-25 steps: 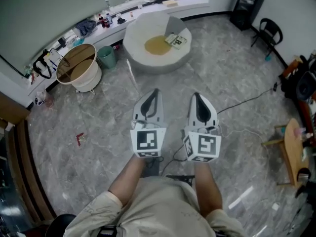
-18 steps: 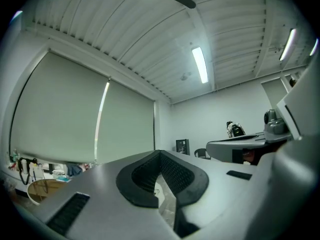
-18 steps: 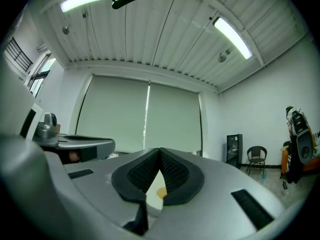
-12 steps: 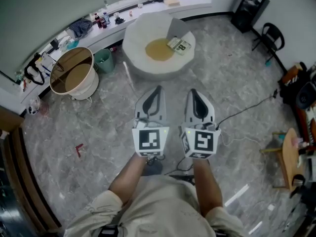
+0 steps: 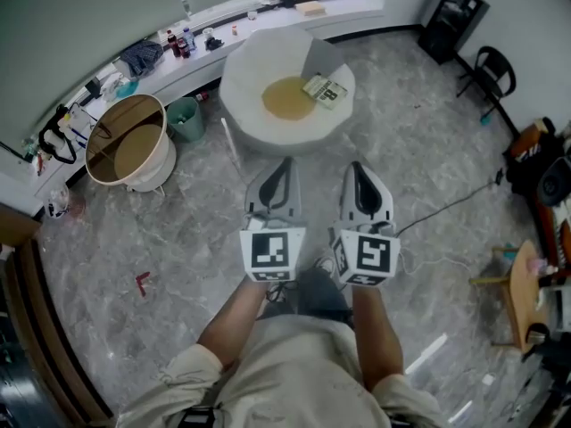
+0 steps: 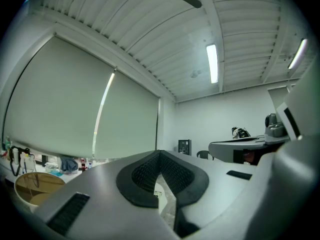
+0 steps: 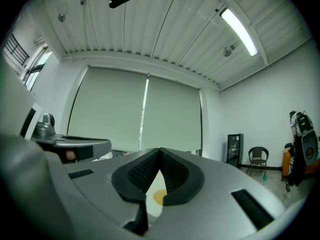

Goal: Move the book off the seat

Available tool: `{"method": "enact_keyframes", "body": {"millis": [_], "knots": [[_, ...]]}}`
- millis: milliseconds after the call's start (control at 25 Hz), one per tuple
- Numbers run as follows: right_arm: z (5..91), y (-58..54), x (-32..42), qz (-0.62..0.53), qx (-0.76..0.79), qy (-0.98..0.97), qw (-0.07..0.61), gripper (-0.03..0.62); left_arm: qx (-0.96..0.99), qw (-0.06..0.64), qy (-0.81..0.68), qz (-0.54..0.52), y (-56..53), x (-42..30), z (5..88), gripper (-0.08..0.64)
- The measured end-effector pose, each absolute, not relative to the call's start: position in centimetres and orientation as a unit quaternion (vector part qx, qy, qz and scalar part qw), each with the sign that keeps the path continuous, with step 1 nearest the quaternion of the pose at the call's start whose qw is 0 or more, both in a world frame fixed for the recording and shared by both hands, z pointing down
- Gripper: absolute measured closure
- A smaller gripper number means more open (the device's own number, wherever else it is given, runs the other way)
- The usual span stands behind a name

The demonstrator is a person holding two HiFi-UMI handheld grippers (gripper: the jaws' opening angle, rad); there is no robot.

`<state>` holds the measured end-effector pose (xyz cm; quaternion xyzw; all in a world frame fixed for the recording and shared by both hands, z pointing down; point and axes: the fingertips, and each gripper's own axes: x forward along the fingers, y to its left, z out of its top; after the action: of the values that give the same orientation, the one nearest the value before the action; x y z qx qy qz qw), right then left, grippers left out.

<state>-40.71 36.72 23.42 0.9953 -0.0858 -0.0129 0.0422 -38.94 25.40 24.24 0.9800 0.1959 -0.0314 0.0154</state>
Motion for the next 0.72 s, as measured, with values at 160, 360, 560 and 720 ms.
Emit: {"method": "enact_keyframes", "body": {"millis": [160,360,560,720], "knots": [[24.8,38.8,-36.8,-0.02,0.995,-0.093,0.04,0.588,0.981,0.003,0.193,-0.032,27.7,-35.4,25.3,0.557],[25.0,43.1,-30.0,-0.016,0.995,-0.09,0.032,0.588,0.981,-0.004,0.191,-0.021,32.0,-28.5,25.7,0.557],[24.4,49.3,-23.4,-0.017,0.995,-0.097,0.023,0.588,0.981,-0.005,0.193,-0.016,38.4,-21.7,24.8,0.557],[24.6,53.5,-19.3,-0.016,0.996,-0.091,0.01,0.588,0.981,-0.012,0.195,-0.016,42.3,-17.7,24.4,0.557]]}}
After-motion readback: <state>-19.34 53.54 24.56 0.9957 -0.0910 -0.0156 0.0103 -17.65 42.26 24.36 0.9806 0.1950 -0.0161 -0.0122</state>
